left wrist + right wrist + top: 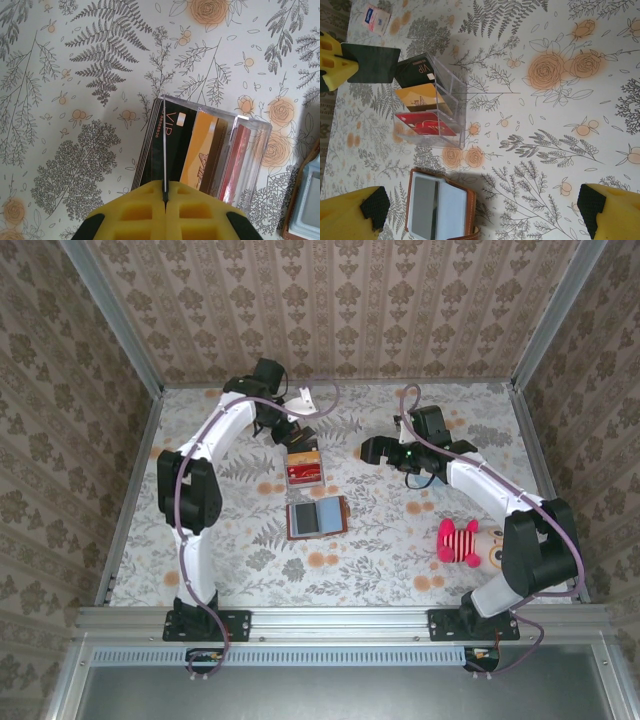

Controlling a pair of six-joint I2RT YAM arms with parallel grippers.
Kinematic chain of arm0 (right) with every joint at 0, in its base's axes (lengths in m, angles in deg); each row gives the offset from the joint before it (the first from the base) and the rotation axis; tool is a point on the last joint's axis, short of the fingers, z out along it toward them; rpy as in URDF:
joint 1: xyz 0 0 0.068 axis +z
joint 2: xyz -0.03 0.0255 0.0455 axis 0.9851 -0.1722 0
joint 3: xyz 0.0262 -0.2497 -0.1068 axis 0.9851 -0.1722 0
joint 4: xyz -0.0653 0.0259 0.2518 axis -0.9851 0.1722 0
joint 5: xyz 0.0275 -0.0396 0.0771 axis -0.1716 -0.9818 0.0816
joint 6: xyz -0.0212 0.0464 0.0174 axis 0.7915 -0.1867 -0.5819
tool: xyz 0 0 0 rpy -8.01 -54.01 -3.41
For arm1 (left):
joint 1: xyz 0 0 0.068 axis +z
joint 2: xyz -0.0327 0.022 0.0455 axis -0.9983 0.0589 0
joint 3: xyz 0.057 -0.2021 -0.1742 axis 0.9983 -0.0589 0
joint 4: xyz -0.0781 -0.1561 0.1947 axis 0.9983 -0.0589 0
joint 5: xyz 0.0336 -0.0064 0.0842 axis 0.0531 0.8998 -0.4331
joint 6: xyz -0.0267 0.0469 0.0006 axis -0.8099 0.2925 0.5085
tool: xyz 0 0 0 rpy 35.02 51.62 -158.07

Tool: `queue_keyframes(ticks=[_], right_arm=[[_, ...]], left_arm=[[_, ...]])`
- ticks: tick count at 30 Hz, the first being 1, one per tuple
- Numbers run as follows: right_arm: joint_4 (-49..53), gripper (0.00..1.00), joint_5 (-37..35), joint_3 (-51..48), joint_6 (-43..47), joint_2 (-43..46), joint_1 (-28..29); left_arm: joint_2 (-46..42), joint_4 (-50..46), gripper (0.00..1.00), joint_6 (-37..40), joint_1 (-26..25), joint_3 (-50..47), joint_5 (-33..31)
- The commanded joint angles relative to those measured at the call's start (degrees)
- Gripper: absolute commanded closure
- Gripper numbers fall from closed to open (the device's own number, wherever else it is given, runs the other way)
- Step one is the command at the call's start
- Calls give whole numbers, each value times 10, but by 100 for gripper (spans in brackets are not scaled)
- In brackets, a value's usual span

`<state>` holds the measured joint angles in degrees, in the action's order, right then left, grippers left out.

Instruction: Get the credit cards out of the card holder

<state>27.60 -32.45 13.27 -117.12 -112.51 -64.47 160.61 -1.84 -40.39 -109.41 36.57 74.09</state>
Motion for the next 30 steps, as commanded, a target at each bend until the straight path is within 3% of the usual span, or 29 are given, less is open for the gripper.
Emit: queue_keyframes(ticks=[1, 6, 13, 30], right_arm=[[15, 0, 6, 19, -6, -14, -3], [16, 0, 7, 19, -9, -13, -3], [26, 0, 6, 22, -11, -10, -3], [27, 0, 18, 20, -14, -7, -3]], left_arm=[[20, -33, 100, 36, -6, 18, 4], [26, -31, 100, 48, -10, 18, -27], [41, -13, 100, 67, -30, 7, -125], [81, -28, 97, 85, -60, 49, -156]])
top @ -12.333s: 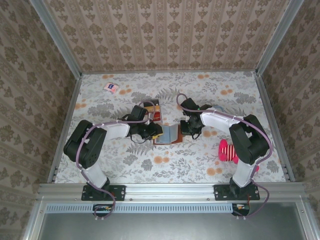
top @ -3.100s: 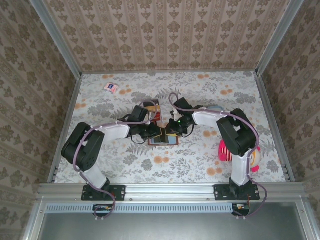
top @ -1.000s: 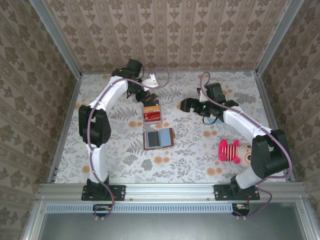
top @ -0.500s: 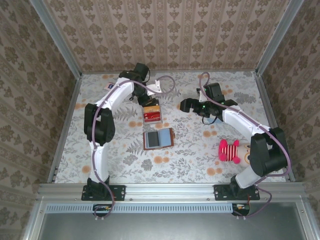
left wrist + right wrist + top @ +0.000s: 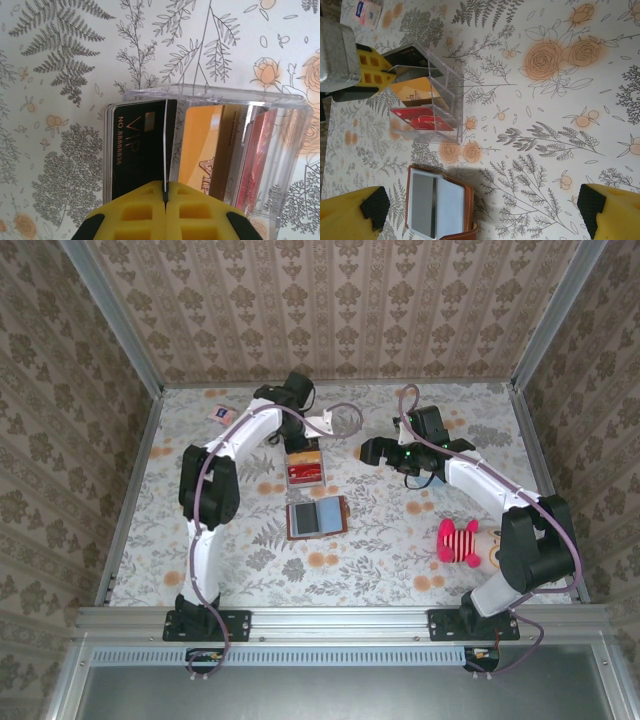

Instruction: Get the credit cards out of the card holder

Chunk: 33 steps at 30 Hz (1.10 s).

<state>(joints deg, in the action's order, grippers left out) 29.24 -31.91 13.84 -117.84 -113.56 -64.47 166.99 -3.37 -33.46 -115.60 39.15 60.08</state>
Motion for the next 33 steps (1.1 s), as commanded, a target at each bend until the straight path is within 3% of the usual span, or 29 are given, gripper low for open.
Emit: queue_keyframes(ticks=[1, 5, 12, 16, 22, 25, 27, 30, 33], right_arm=[[10, 0, 16, 14, -6, 3, -3], [9, 0, 38, 15, -5, 0, -4], [11, 0, 45, 22, -6, -8, -3], [13, 0, 42, 22, -5, -10, -3], [16, 2, 41, 22, -15, -8, -2], [20, 6, 37, 24, -22, -1, 6], [34, 8, 16, 31, -20, 4, 24], [48, 10, -13, 37, -20, 11, 60], [60, 18, -43, 44, -32, 10, 108]], left_arm=[[20, -14, 94, 11, 1, 27, -21], [25, -12, 81, -25, -1, 54, -57], [25, 17, 74, -42, 0, 55, -99], [16, 17, 71, -70, 2, 59, -92], [-34, 22, 50, -142, 8, 53, -79], [-87, 86, 39, -197, 8, 1, -101], [-131, 131, 24, -246, 10, -50, -115], [-200, 195, 17, -323, 11, -133, -130], [-271, 249, 14, -396, 8, -217, -164]])
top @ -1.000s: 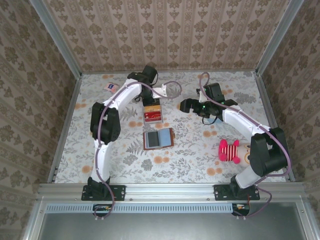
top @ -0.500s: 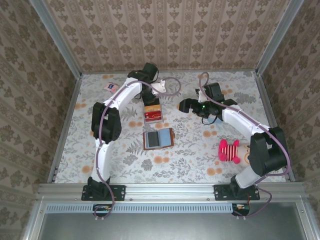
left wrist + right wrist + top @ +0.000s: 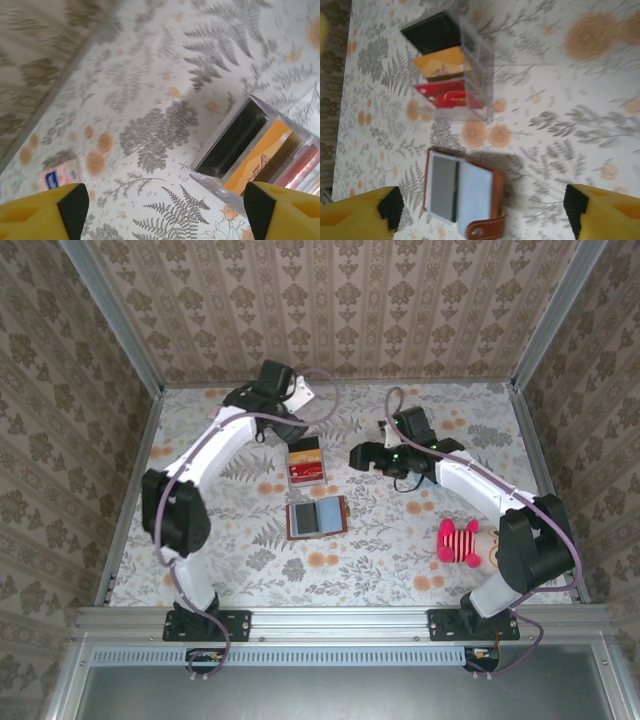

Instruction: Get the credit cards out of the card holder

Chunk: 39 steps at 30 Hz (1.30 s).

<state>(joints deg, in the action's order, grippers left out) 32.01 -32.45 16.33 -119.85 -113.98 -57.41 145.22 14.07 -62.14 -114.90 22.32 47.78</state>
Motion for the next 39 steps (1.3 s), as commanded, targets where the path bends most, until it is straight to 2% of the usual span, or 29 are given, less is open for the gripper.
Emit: queue_keyframes(ticks=[1, 5, 9, 12, 14, 16, 21, 25, 29, 34, 39], right_arm=[[34, 19, -48, 22, -19, 15, 55], [14, 22, -87, 22, -48, 11, 132], [25, 31, -95, 49, -73, -39, 185], [9, 35, -110, 46, -101, -65, 207], [1, 36, -119, 41, -119, -81, 213], [-3, 40, -115, 37, -142, -99, 213], [-24, 55, -96, 31, -180, -144, 212], [-26, 62, -101, 35, -189, -163, 212], [-18, 72, -100, 41, -198, -182, 211], [-11, 78, -102, 41, -202, -192, 206], [-18, 78, -89, 36, -196, -196, 199]], left_arm=[[-73, 80, 14, -129, -1, -66, -50], [-132, 55, 9, -212, -8, -117, -103], [-180, 32, 7, -328, -8, -174, -128], [-212, 47, 7, -398, -8, -243, -81], [-233, 61, 1, -443, -7, -287, -44], [-251, 80, 0, -481, -6, -332, -15], [-280, 143, 1, -558, -2, -432, 43], [-281, 159, 8, -593, 1, -462, 101], [-284, 189, 20, -652, 0, -503, 154], [-284, 257, 35, -716, -6, -562, 206], [-270, 282, 53, -734, -20, -574, 219]])
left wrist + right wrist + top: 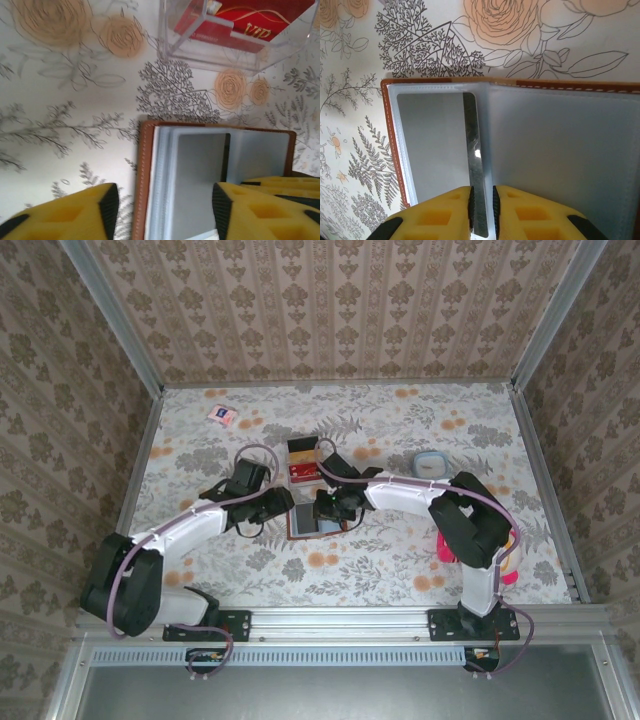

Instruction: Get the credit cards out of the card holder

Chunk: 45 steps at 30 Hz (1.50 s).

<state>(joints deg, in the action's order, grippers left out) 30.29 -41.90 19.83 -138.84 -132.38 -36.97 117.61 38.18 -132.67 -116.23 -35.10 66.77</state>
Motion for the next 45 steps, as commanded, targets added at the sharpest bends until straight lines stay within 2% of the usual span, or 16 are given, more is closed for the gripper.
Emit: queue_keyframes(ticks=[1, 9, 21, 32, 45], right_arm=[[-3, 78, 8, 0, -4, -13, -7], [-25, 79, 44, -4, 5, -22, -17], [-31, 81, 85, -10, 11, -35, -31], [-39, 78, 104, -12, 18, -42, -32], [-66, 79, 138, -18, 21, -44, -32]], left_arm=[[8, 43, 56, -29, -8, 1, 30], [50, 49, 75, -22, -14, 8, 42], [91, 74, 86, -12, -23, 4, 52], [111, 70, 89, -15, -26, -5, 30], [127, 71, 90, -19, -28, -18, 23]])
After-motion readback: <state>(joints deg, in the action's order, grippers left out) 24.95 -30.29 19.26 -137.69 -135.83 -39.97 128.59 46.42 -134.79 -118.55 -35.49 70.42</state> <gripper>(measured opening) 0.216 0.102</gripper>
